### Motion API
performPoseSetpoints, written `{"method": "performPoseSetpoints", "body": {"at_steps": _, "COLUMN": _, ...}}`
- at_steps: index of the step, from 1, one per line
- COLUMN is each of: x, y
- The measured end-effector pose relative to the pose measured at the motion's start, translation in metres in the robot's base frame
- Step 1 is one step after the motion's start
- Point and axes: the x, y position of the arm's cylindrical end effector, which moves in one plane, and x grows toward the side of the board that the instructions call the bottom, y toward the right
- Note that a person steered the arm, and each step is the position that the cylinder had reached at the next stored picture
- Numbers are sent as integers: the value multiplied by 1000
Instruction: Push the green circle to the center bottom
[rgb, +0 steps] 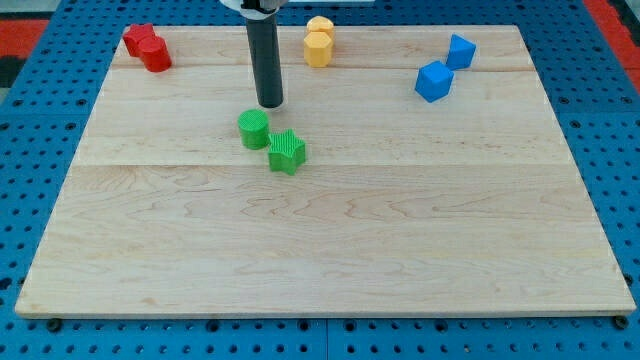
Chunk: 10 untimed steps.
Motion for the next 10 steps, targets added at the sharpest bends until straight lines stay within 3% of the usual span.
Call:
{"method": "performPoseSetpoints", "body": {"at_steps": 2, "x": 3, "y": 5}}
{"method": "performPoseSetpoints", "body": {"at_steps": 4, "x": 48, "y": 3}}
{"method": "performPoseSetpoints", "body": {"at_steps": 5, "x": 48, "y": 6}}
{"method": "performPoseSetpoints", "body": {"at_steps": 10, "x": 105, "y": -104}}
